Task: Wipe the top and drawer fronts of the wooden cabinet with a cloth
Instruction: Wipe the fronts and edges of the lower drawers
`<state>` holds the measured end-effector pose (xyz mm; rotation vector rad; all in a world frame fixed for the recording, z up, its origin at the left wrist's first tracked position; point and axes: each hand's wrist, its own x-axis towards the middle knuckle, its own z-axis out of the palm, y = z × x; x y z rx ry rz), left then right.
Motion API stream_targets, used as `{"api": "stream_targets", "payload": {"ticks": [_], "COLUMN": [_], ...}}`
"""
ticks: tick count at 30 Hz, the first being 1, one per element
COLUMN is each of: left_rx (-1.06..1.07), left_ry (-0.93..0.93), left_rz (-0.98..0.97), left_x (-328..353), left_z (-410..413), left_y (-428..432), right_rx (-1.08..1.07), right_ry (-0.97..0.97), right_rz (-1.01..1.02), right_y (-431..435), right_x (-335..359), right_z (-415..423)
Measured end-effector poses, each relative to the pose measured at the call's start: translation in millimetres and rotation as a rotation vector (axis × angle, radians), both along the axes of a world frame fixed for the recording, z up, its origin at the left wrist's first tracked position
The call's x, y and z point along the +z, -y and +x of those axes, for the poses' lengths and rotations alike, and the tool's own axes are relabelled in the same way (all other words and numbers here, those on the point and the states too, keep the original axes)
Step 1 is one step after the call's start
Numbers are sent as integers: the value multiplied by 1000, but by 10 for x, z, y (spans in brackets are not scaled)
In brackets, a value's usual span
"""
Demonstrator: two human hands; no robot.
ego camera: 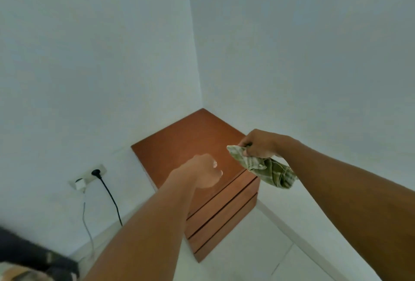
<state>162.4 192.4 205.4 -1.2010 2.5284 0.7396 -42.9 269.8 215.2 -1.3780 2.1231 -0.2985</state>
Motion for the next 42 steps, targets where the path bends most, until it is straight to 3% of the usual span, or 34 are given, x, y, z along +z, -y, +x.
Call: {"api": "stream_targets", "payload": {"ticks": [5, 11, 24, 27, 35, 39, 42], "left_rx": [24, 58, 103, 100, 117, 150, 163], "left_ry": [41, 120, 174, 203, 104, 158, 209], "left_rz": [62, 102, 238, 278, 288, 322, 297], "left_x": [652, 836, 55, -131, -280, -350, -319], "left_z": [-127, -310, -818, -1007, -1524, -1548, -1520], "left_y": [-216, -271, 799, 1019, 1466, 1513, 1540], "right_rx": [-29, -22, 51, 118, 196, 284, 348], "right_ry": [135, 202, 209, 122, -180, -139, -49], "right_rz": [17, 83, 298, 340, 155, 410, 446], "right_y": [-207, -278, 855, 1155, 1909, 1933, 1832], "right_x": [737, 877, -270, -493, -844, -1019, -1033], "right_z": [-114, -392, -977, -1157, -1593, -1555, -1490]}}
